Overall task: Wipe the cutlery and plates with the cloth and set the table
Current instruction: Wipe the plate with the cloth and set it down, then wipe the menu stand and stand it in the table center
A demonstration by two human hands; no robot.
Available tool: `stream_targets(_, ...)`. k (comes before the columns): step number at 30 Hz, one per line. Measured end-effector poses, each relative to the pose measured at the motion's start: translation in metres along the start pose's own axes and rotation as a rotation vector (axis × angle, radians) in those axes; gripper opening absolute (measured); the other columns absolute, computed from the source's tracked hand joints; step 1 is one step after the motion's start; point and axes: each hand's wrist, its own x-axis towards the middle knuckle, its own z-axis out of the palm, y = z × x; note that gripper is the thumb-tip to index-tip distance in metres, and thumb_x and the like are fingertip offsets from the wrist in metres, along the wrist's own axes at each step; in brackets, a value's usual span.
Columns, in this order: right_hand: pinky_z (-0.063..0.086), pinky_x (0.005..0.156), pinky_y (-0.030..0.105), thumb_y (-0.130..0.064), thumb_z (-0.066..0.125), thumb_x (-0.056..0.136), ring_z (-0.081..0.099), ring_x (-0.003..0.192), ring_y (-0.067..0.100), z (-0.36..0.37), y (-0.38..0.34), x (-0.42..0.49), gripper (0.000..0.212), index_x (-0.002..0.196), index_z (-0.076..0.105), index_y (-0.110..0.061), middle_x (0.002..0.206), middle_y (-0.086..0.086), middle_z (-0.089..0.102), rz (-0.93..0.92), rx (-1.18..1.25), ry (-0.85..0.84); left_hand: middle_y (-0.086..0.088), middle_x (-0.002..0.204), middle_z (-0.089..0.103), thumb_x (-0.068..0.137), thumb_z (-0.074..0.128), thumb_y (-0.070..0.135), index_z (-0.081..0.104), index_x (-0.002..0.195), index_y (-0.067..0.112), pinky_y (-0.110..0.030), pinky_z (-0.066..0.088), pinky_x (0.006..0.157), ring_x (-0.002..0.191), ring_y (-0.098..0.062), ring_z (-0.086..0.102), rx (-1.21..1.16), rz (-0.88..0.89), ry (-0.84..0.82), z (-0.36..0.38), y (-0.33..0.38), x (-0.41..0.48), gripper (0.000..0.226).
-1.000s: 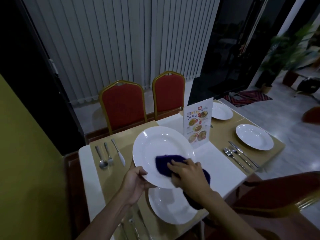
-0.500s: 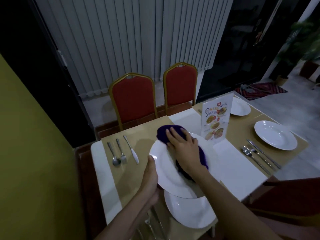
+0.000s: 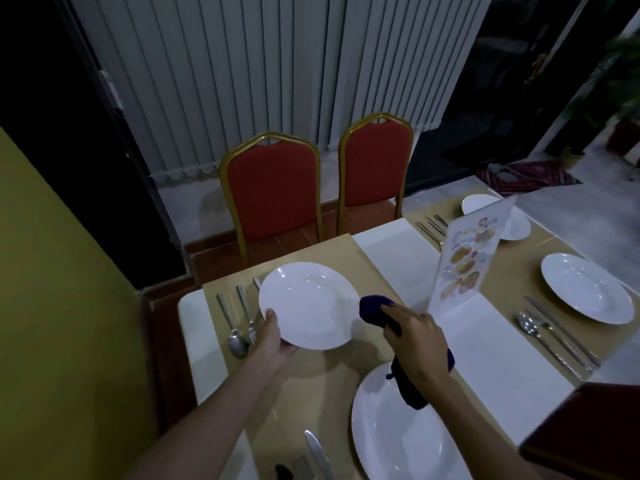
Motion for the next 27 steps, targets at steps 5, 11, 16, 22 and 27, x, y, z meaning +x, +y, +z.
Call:
stream_targets(5,0.055,0.077,0.039,-0.007,0.064,0.089,0.068,0.093,0.026,0.019,0.003,0.008,0.035,0.122,0.069,-0.02,0.116,-0.001,0.072,0.073,0.073,0.014,-0.019,0.145,0.047,0.106,0.038,0.029,0.034,0.148,0.016,-0.062,0.043,0.101,0.13,-0.042,0.047,0.006,-0.04,0.078,0.022,0.001,0.049,0.045)
stream_targets(11,0.053,0.077,0.035,-0.011,0.064,0.09,0.067,0.093,0.024,0.028,0.008,0.016,0.035,0.123,0.068,-0.021,0.114,-0.003,0.073,0.092,0.103,0.007,-0.017,0.143,0.047,0.104,0.044,0.026,0.033,0.149,0.018,-0.058,0.045,0.103,0.128,-0.039,0.05,-0.002,-0.046,0.093,0.042,-0.003,0.073,0.046)
stream_targets(16,0.051,0.066,0.032,-0.011,0.062,0.091,0.064,0.077,0.016,0.03,0.007,0.015,0.03,0.118,0.07,-0.023,0.097,-0.002,0.075,0.131,0.149,-0.008,-0.018,0.139,0.053,0.101,0.041,0.014,0.043,0.143,0.007,-0.049,0.051,0.1,0.12,-0.038,0.056,0.392,0.122,0.301,0.046,-0.016,0.073,0.042)
stream_targets(22,0.05,0.058,0.031,-0.013,0.06,0.089,0.055,0.065,0.013,0.015,0.024,0.005,0.029,0.113,0.07,-0.024,0.085,-0.001,0.073,0.176,0.193,0.012,-0.002,0.165,0.007,0.099,0.047,0.014,0.013,0.157,0.019,-0.041,0.034,0.116,0.151,-0.027,0.013,1.25,0.68,0.255,0.053,-0.04,0.052,0.067)
stream_targets(27,0.055,0.058,0.039,-0.013,0.058,0.09,0.061,0.066,0.018,-0.018,0.063,-0.017,0.025,0.111,0.069,-0.02,0.078,-0.001,0.07,0.224,0.209,0.051,0.003,0.165,-0.01,0.099,0.046,0.005,0.008,0.157,0.019,-0.028,0.018,0.118,0.152,-0.019,-0.014,1.476,0.976,-0.078,0.071,-0.075,0.029,0.07)
